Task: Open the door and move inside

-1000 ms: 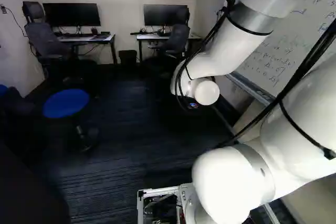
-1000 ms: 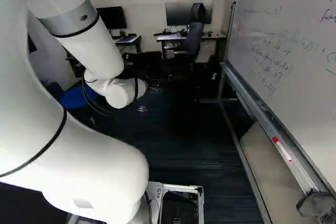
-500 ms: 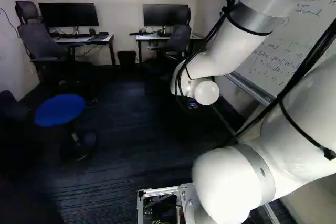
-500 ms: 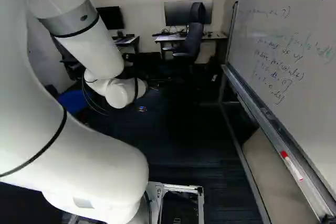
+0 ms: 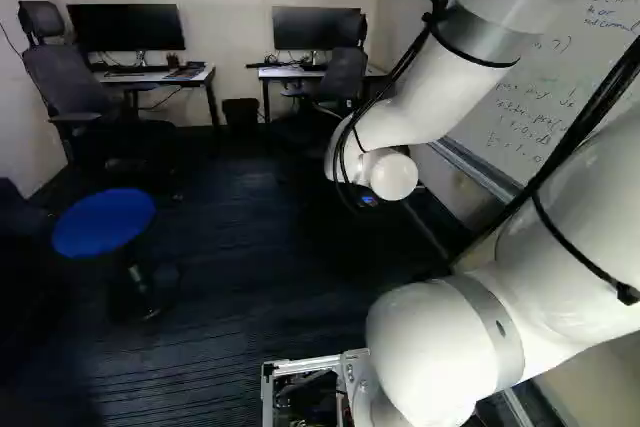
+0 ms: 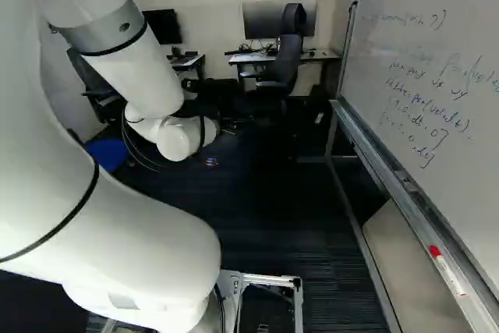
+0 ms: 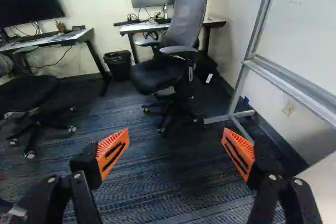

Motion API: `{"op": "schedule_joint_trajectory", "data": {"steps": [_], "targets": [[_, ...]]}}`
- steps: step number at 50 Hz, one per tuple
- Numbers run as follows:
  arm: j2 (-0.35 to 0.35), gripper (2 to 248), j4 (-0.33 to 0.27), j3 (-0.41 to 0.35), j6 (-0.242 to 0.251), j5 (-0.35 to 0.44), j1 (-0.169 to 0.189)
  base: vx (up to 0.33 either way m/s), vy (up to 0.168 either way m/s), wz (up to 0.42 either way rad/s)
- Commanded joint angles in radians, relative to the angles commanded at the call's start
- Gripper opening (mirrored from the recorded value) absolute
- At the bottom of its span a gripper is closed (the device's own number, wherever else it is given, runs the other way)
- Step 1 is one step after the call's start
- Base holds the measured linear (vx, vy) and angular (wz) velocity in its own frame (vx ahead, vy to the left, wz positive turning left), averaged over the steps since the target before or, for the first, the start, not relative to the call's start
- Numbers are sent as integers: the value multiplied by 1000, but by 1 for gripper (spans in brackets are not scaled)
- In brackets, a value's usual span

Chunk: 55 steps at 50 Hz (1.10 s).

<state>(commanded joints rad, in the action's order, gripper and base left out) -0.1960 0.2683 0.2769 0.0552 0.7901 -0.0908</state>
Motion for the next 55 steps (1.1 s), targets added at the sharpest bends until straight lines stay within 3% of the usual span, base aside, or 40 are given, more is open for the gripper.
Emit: {"op": "schedule_joint_trajectory", "data": {"steps": [55], "targets": [[0,247,0,0,0,0,0,1,0,0]]}}
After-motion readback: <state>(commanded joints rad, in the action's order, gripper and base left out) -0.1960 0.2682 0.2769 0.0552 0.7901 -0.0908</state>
